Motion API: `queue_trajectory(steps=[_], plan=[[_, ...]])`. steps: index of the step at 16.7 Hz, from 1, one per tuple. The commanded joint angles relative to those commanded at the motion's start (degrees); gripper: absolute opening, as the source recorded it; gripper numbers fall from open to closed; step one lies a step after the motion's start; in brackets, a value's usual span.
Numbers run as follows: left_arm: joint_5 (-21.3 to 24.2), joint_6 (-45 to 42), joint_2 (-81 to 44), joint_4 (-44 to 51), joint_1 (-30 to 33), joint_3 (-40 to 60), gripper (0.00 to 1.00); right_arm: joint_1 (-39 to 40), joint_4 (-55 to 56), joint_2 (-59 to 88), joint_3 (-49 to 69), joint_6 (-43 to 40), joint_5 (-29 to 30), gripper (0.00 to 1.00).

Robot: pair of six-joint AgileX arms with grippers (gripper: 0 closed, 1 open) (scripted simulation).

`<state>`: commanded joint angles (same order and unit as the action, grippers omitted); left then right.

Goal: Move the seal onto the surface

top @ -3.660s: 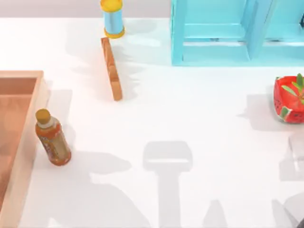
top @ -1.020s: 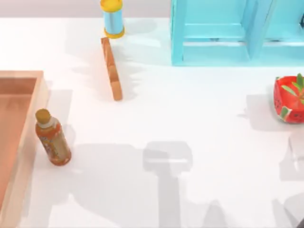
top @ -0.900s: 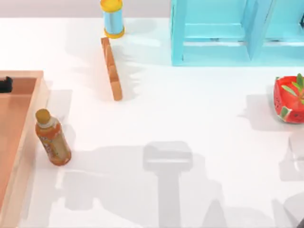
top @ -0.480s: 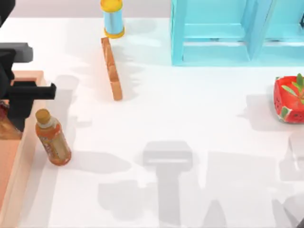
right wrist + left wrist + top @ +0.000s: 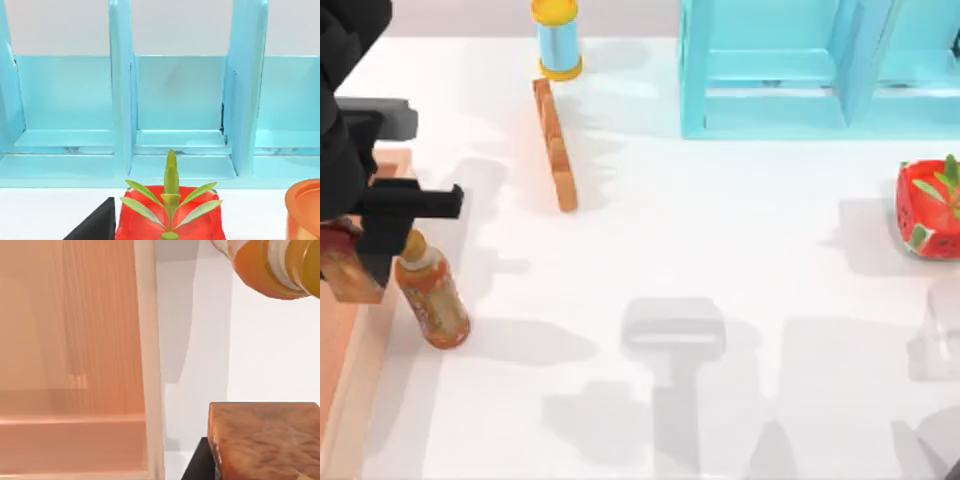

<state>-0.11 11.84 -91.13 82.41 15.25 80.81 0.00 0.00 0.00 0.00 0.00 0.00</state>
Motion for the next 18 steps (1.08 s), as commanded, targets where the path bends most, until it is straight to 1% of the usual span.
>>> queue_trajectory(steps=[2,5,7,10,14,16,18], plan=[[0.0,2.1,-3.0,2.0,4.6,2.5,0.00,0.0,0.0,0.0,0.0,0.0,0.0,1.00],[0.1,7.0,-9.3,3.1,13.0,7.6,0.00,0.0,0.0,0.0,0.0,0.0,0.0,1.00],[0.2,11.4,-14.9,1.8,18.4,11.8,0.00,0.0,0.0,0.0,0.0,0.0,0.0,1.00],[0.1,19.2,-24.6,-2.8,24.7,18.6,0.00,0.0,0.0,0.0,0.0,0.0,0.0,1.00],[0.2,28.7,-35.6,-10.2,29.4,26.1,0.00,0.0,0.0,0.0,0.0,0.0,0.0,1.00],[0.2,31.3,-38.5,-12.7,30.2,28.2,0.00,0.0,0.0,0.0,0.0,0.0,0.0,1.00],[0.2,31.9,-39.1,-13.3,30.3,28.7,0.00,0.0,0.0,0.0,0.0,0.0,0.0,1.00]])
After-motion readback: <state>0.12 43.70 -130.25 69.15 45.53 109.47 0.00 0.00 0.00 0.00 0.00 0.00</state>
